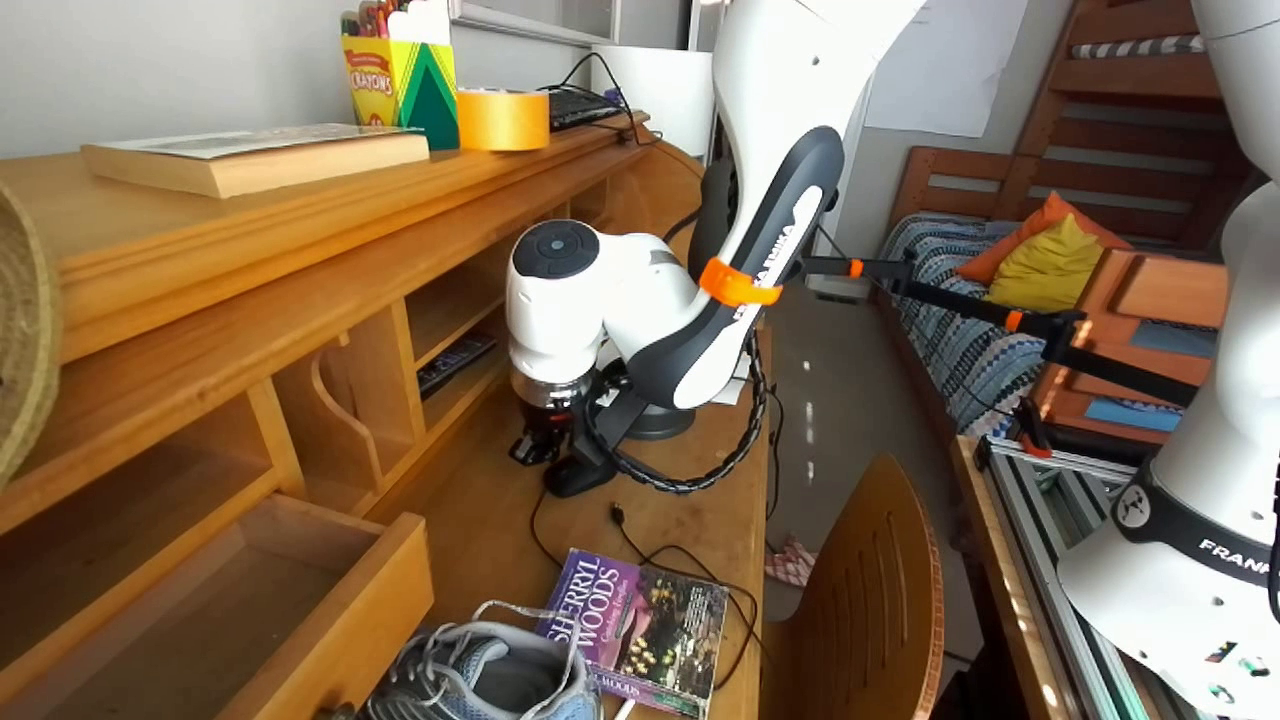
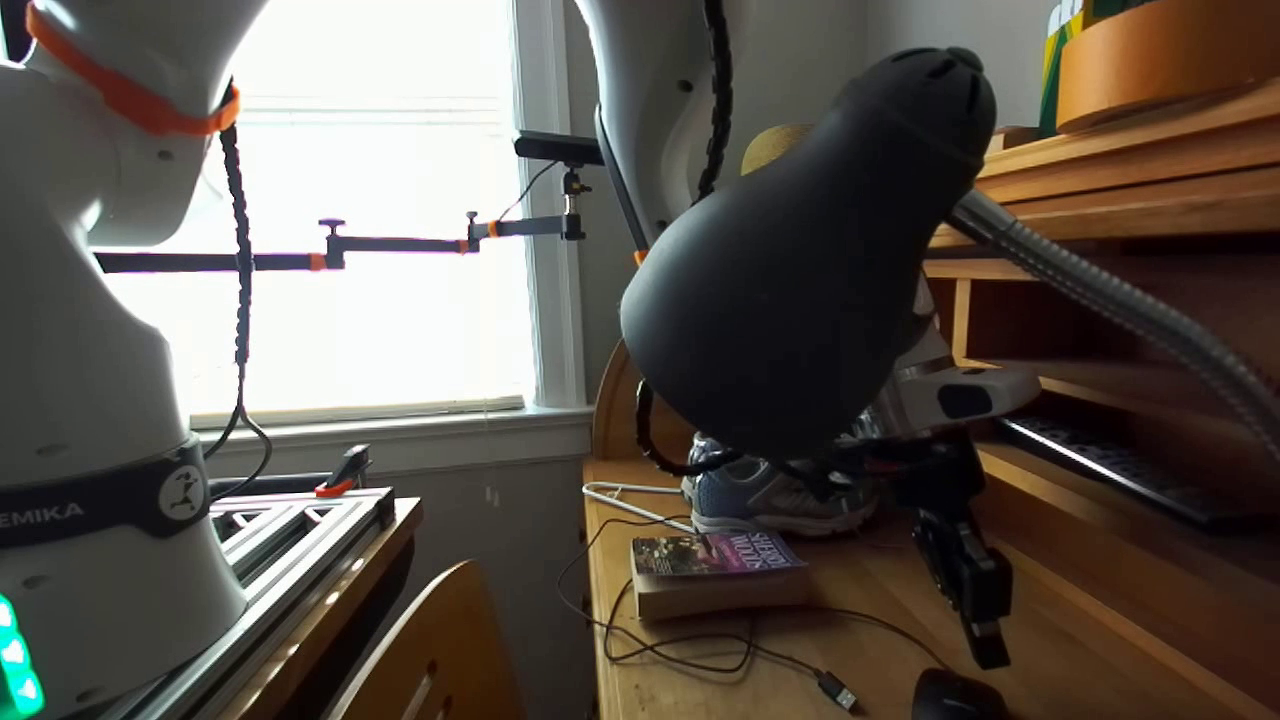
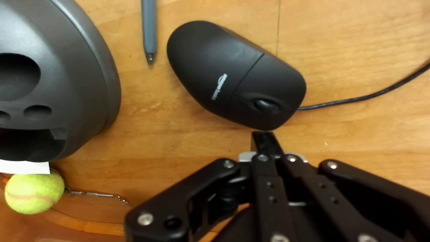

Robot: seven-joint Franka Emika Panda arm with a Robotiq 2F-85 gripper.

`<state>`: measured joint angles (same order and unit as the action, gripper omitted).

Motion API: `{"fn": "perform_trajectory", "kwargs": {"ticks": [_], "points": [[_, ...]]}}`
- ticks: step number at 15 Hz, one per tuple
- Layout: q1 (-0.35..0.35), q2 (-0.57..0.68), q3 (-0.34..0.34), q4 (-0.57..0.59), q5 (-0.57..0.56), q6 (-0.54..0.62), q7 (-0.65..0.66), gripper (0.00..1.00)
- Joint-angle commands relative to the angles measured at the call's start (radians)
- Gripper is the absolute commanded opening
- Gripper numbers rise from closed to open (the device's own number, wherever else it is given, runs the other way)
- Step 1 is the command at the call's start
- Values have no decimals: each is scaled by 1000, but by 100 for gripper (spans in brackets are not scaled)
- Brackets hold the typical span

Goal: Right-click on the mouse

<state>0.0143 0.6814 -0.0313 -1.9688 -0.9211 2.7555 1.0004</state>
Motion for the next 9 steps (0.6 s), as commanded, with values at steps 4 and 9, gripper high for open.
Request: {"fn": "perform_trajectory", "kwargs": {"ticks": [4,9], "points": [[3,54,-17,45,-14,21,11,0],[2,86,-18,71,-16,33,9,0]]}}
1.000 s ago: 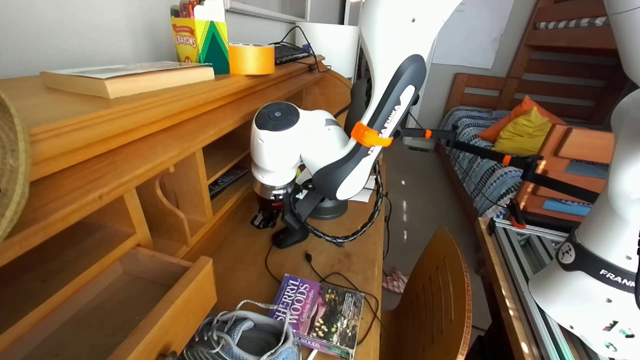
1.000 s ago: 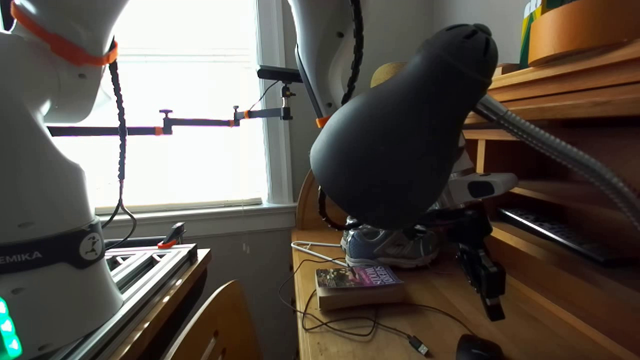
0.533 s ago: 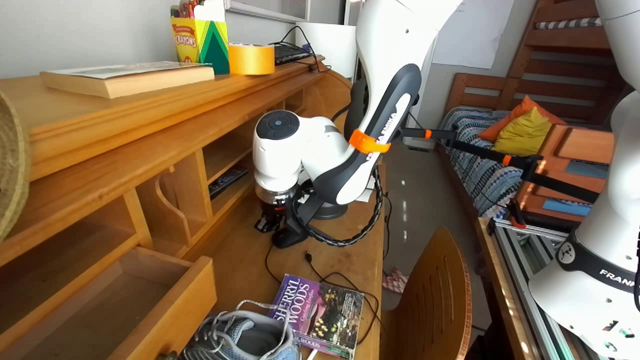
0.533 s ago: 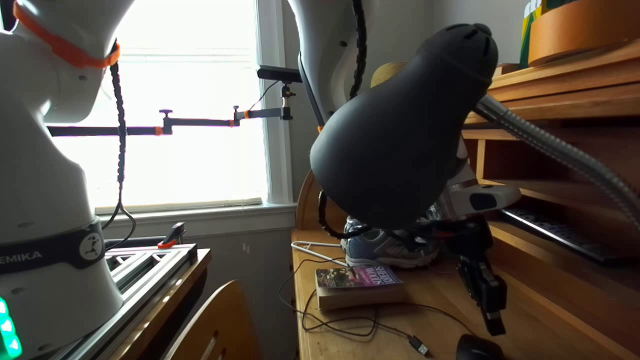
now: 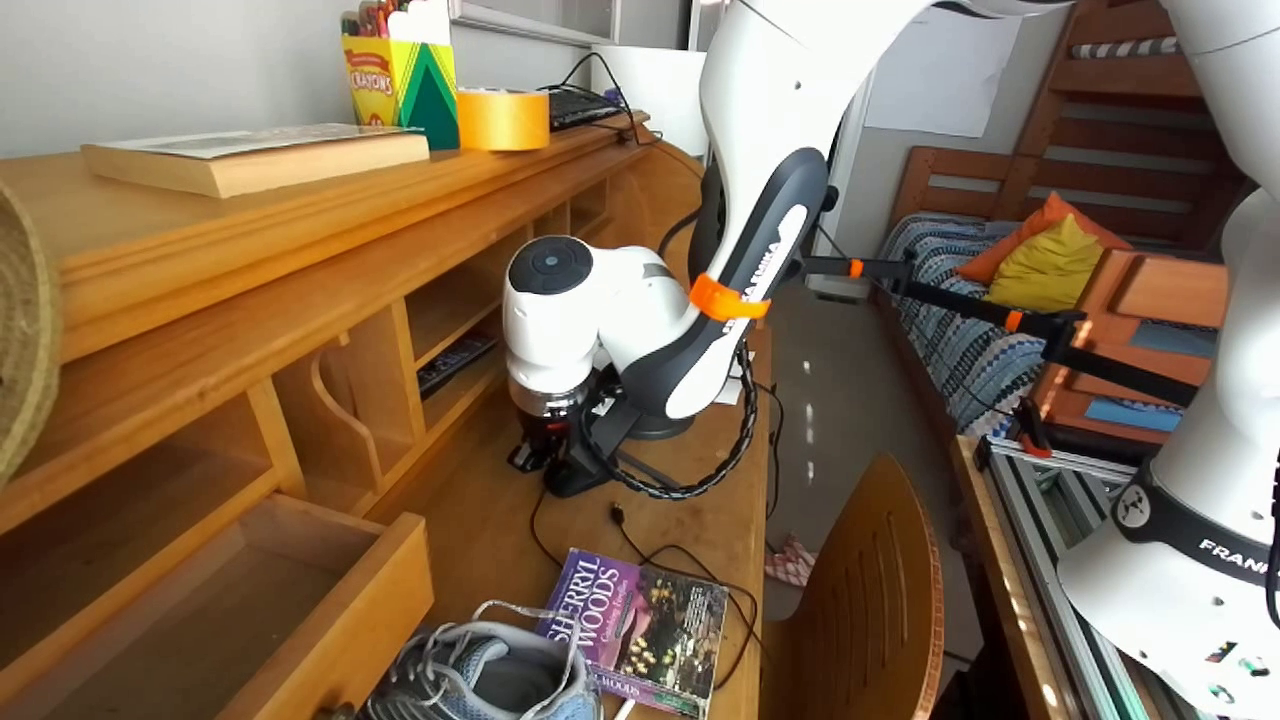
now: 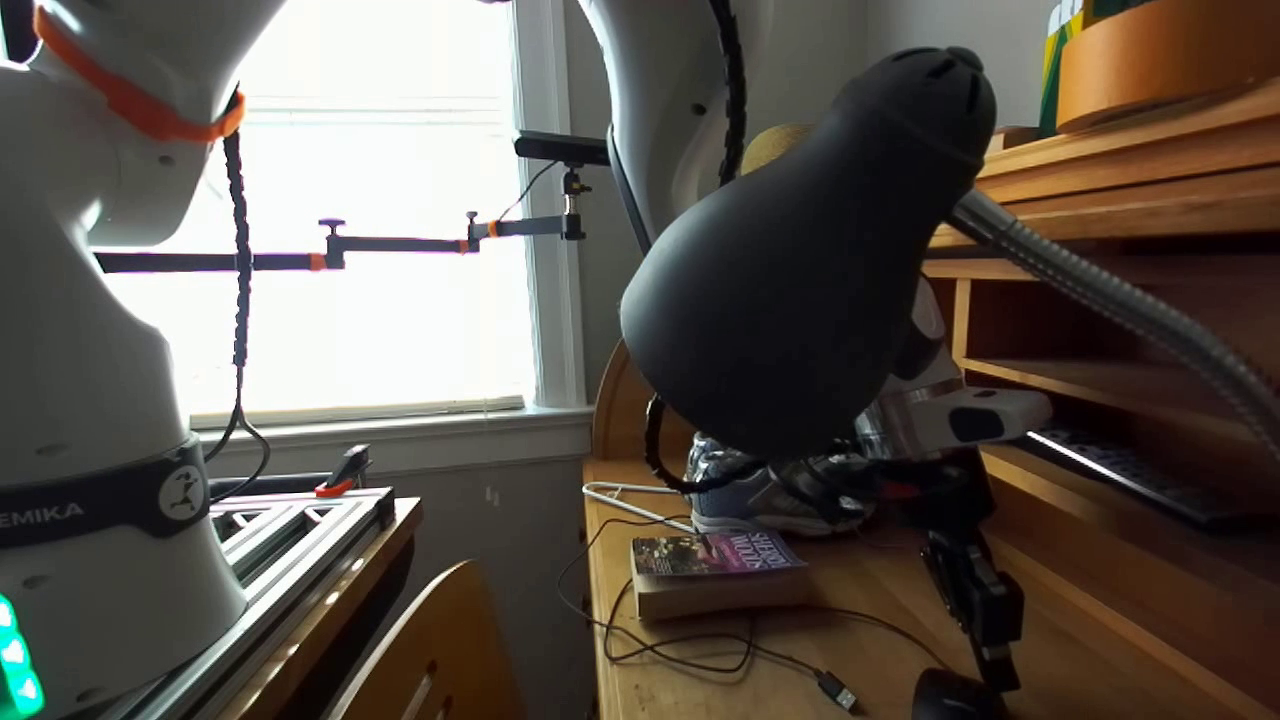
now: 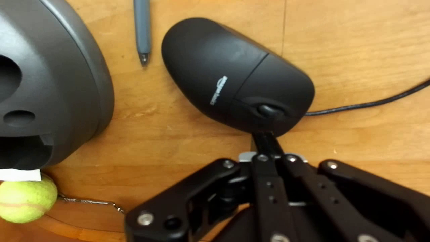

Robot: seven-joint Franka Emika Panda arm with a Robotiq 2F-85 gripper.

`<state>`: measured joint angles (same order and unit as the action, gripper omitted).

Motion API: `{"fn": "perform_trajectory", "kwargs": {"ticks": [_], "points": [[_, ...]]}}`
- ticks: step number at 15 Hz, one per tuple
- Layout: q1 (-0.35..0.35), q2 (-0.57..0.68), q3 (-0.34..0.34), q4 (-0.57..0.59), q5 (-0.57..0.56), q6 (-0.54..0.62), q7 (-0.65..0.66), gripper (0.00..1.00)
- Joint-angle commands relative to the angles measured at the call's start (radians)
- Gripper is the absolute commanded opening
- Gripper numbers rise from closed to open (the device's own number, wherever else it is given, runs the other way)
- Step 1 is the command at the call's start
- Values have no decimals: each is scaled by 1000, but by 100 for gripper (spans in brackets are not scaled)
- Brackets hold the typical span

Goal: Right-click on the mouse

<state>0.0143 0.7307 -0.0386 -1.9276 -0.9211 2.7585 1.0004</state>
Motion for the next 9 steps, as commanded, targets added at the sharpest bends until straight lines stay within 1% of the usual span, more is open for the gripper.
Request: {"fn": "perform_trajectory", "kwargs": {"ticks": [1,2,5,9], "points": [[3,43,-12,36,-19,30,8,0],[51,48,-61,34,43,46,-30,0],[75,63,-88,39,77,37,-58,0],[115,41,-129,21,109,78,-58,0]]}}
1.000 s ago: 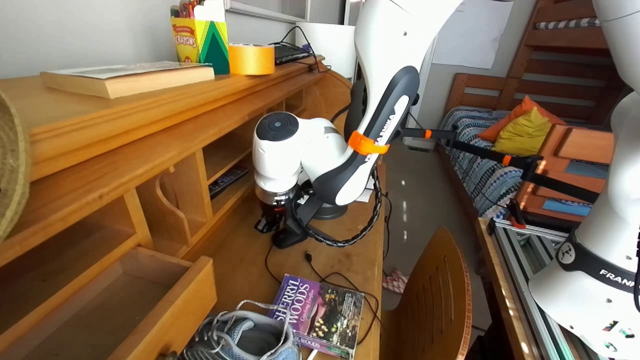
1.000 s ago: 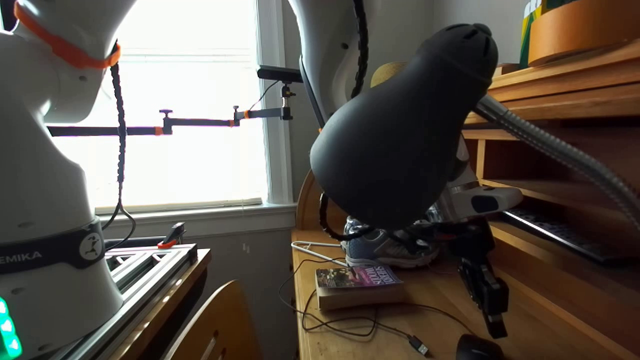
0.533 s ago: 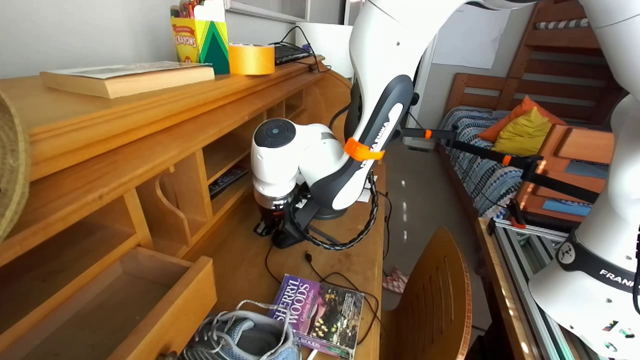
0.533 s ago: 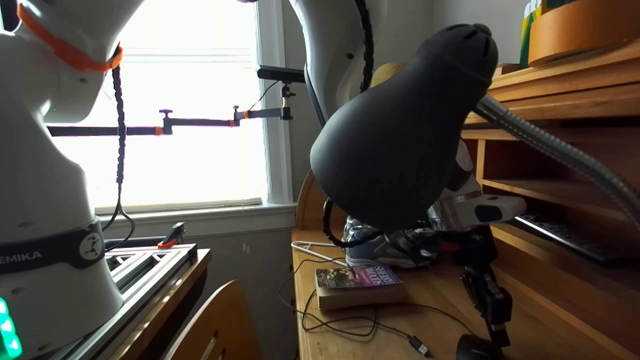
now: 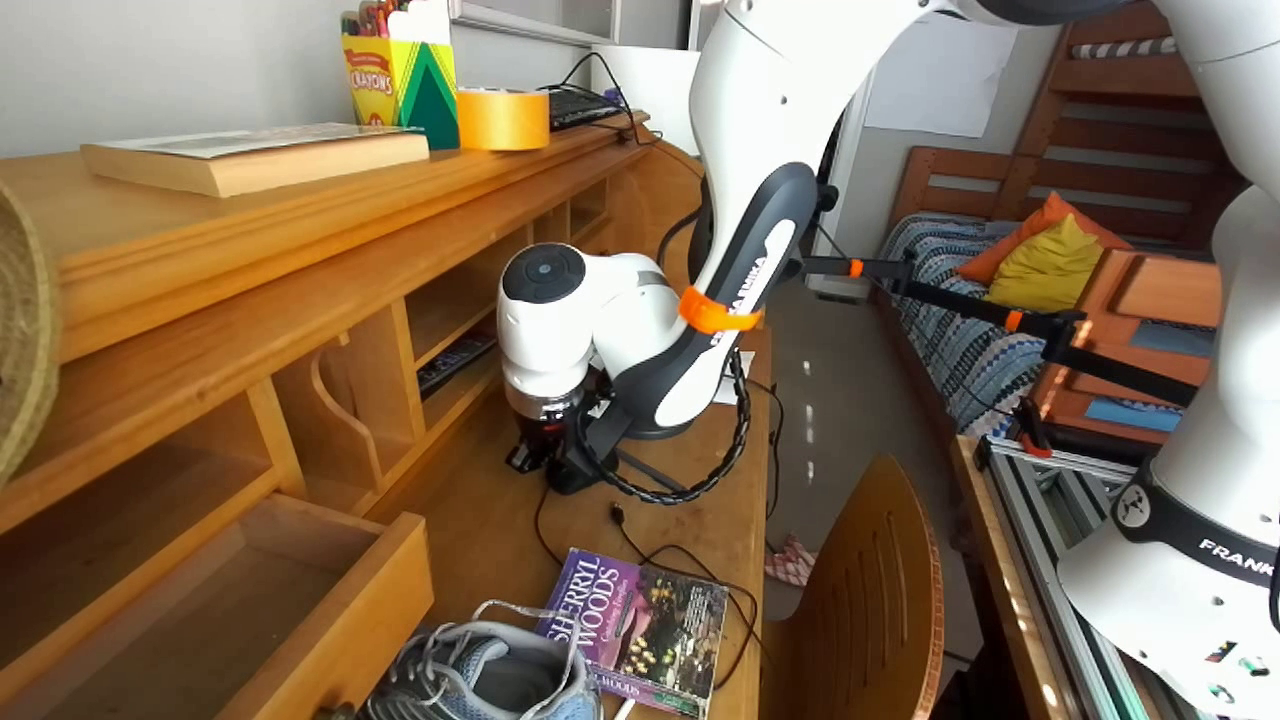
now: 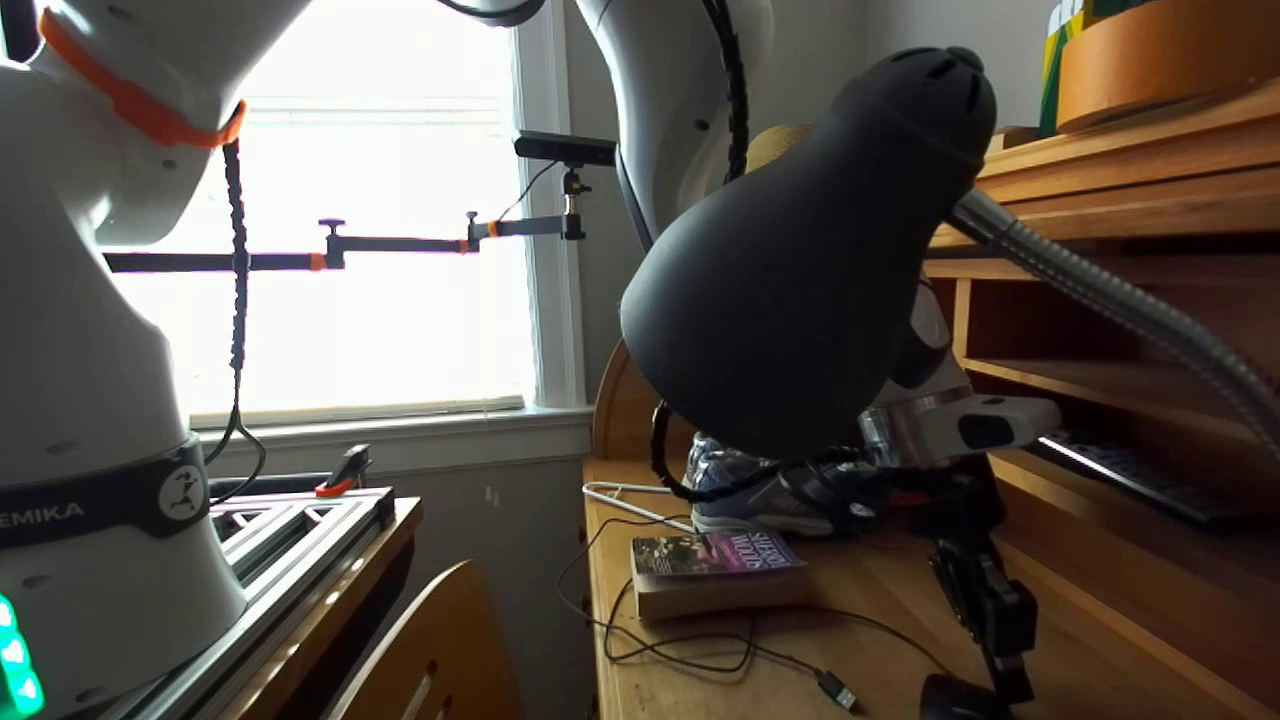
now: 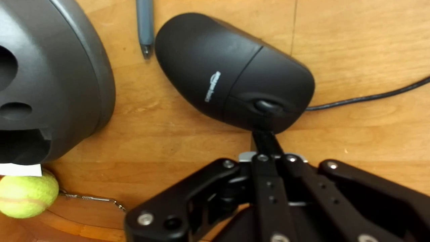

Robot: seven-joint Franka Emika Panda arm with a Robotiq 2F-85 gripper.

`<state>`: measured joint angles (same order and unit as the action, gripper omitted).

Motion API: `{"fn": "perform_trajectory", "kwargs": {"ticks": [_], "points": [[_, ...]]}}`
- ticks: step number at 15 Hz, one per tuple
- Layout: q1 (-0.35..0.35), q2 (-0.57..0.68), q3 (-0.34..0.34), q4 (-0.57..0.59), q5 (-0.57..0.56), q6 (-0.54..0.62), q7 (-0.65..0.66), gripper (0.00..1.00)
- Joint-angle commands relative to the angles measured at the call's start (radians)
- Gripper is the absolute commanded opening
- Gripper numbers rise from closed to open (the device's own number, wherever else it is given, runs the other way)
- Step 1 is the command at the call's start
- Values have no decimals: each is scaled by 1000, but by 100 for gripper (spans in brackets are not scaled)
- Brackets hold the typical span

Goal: Right-click on the mouse

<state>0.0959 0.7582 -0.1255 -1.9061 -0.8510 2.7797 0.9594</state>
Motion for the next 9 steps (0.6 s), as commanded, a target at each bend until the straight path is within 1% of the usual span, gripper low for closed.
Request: {"fn": "perform_trajectory", "kwargs": {"ticks": [1,2,3,6,7,8,9], "points": [[41,3,-48,-11,47,70,-23,0],[49,-11,-56,-25,56,87,-27,0],[23,-22,-30,-30,10,92,4,0],[34,-37,-39,-48,-4,127,11,0],[36,-40,-41,-53,-5,132,16,0],[22,-54,-24,-71,20,123,15,0],[29,-65,-33,-84,25,120,42,0]]}}
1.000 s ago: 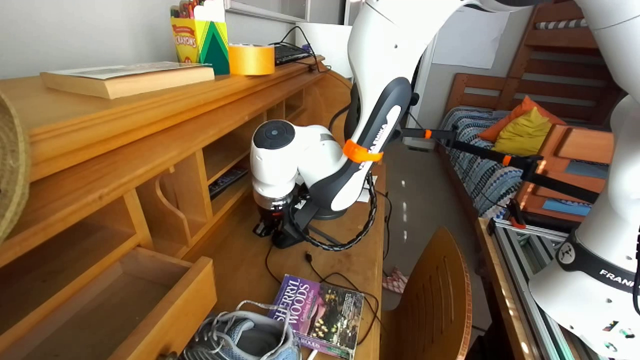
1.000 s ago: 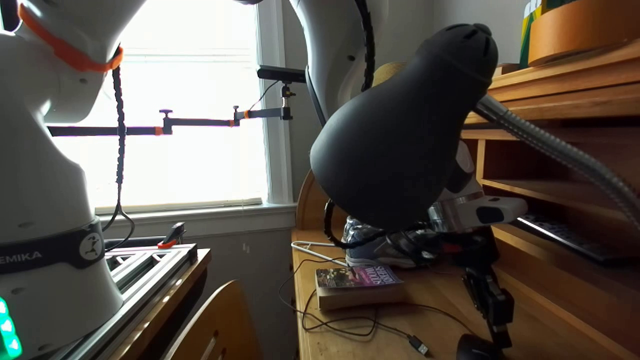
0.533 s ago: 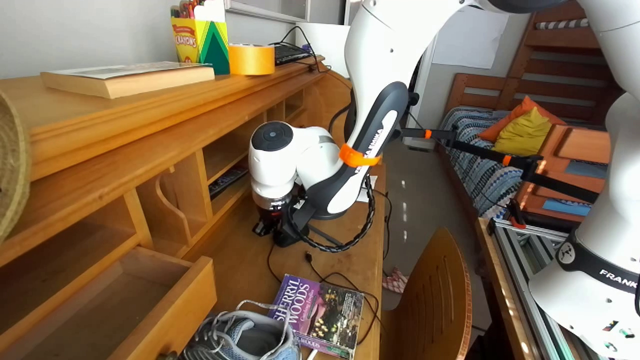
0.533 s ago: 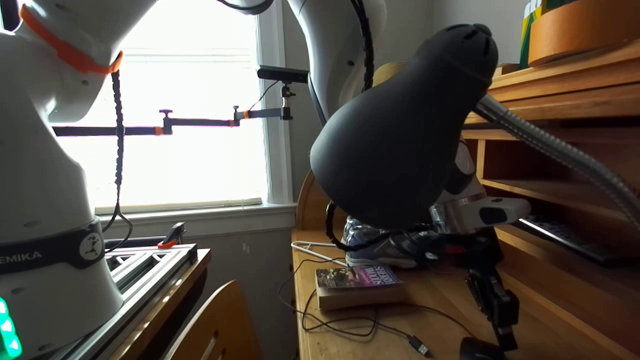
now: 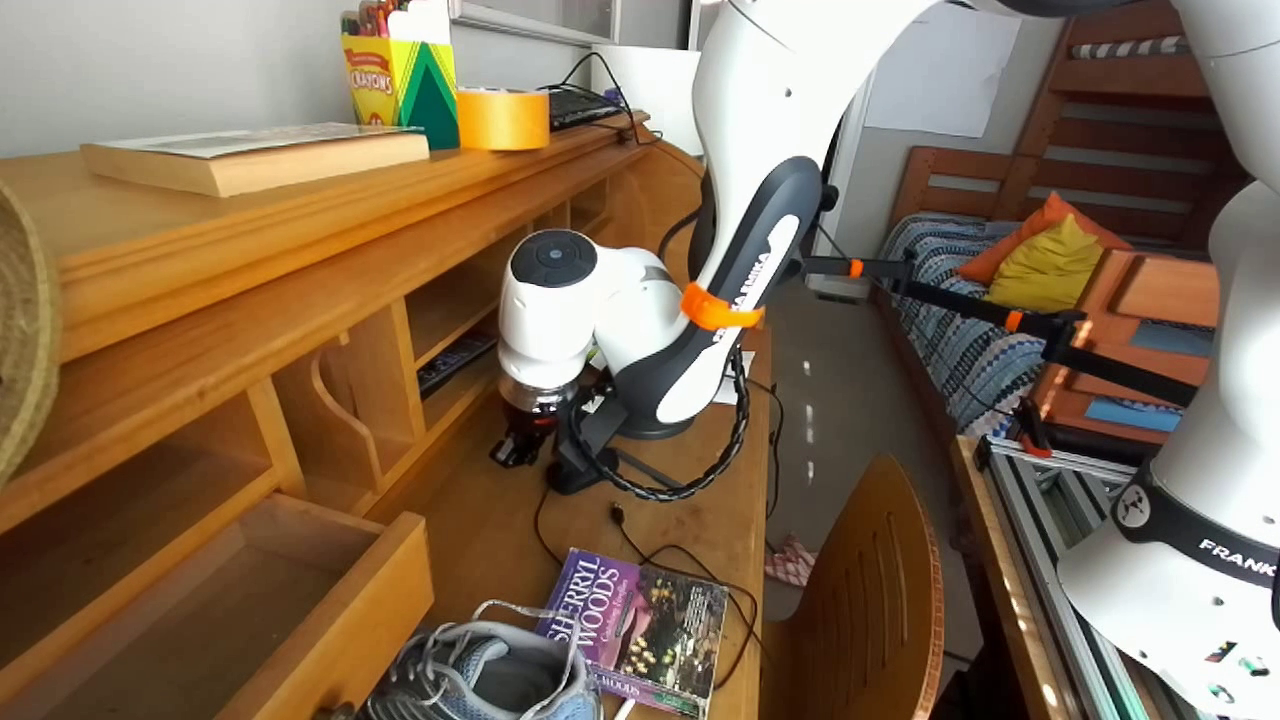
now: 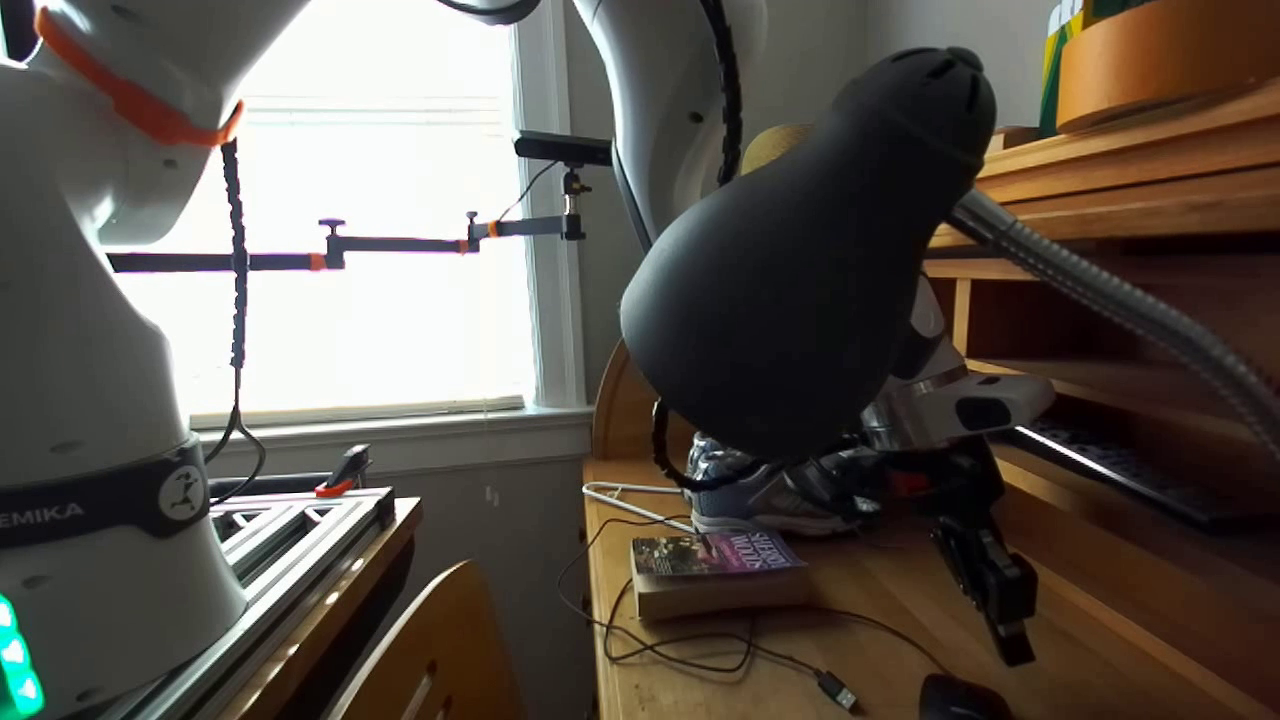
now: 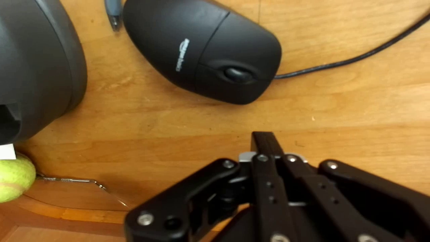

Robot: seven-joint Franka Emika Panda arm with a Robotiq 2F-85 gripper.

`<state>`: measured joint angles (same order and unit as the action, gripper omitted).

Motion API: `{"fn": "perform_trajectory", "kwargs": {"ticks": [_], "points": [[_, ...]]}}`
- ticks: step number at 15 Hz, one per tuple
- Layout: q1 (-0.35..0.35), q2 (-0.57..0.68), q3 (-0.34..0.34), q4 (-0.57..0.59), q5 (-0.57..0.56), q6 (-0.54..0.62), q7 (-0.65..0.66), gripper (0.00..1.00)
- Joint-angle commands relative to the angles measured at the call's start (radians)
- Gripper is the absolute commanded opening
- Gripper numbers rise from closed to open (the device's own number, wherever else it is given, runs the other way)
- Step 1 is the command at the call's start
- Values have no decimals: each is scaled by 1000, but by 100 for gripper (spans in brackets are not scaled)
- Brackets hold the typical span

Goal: Right-click on the mouse

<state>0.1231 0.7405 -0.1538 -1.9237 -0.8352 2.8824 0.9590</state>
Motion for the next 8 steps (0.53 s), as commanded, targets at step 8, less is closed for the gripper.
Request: {"fn": "perform_trajectory", "kwargs": {"ticks": [8], "points": [[-40,-205,46,-258,84,45,89,0]]}}
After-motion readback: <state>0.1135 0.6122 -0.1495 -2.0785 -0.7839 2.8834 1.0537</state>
